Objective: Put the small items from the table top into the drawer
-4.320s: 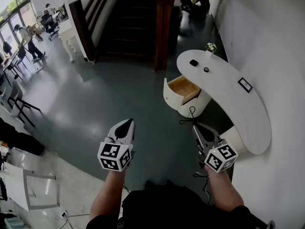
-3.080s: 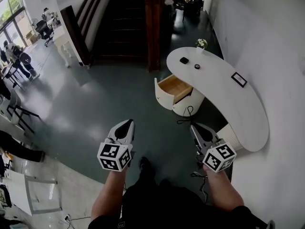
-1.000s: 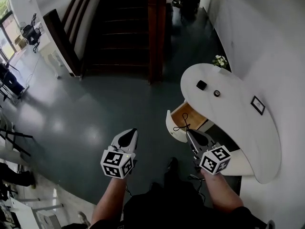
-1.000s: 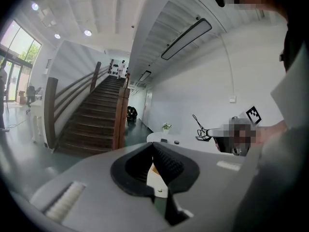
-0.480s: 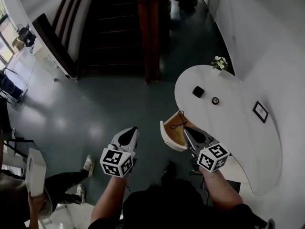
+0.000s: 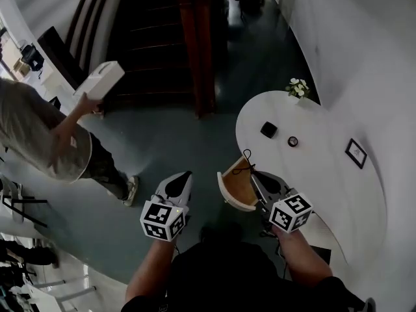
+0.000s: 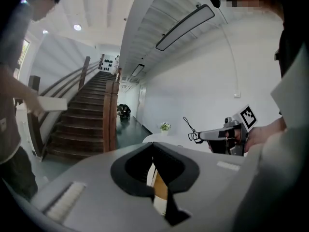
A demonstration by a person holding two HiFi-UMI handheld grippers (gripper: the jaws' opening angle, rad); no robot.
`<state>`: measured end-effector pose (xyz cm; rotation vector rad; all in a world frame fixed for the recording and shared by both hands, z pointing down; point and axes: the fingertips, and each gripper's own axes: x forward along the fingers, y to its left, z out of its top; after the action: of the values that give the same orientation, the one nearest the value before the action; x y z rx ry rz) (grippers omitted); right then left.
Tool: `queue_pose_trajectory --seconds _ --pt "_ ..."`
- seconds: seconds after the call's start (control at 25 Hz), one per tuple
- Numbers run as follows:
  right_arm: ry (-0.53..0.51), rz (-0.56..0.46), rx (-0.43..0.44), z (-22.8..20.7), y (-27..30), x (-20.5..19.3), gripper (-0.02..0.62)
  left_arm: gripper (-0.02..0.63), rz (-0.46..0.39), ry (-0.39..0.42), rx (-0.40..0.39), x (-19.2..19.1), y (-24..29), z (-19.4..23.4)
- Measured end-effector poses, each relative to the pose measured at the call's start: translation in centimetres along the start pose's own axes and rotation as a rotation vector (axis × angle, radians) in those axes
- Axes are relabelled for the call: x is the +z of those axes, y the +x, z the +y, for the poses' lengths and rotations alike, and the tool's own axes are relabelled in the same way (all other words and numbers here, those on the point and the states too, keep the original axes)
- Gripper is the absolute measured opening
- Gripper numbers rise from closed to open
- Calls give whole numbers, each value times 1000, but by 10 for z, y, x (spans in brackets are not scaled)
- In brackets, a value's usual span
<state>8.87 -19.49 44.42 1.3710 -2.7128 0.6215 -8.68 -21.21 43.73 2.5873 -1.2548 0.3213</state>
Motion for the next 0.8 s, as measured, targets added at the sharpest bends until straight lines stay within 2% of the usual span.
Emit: queue_pose_trajectory --seconds 0.36,0.56,0.8 --pt "-28 23 -88 18 30 2 12 12 -58 -12 -72 14 -3 43" --pt "-44 27 -113 29 40 5 12 12 -82 -18 -83 20 -6 69" --pt "-51 72 -125 6 53 -14 12 12 -66 -39 -96 9 17 75"
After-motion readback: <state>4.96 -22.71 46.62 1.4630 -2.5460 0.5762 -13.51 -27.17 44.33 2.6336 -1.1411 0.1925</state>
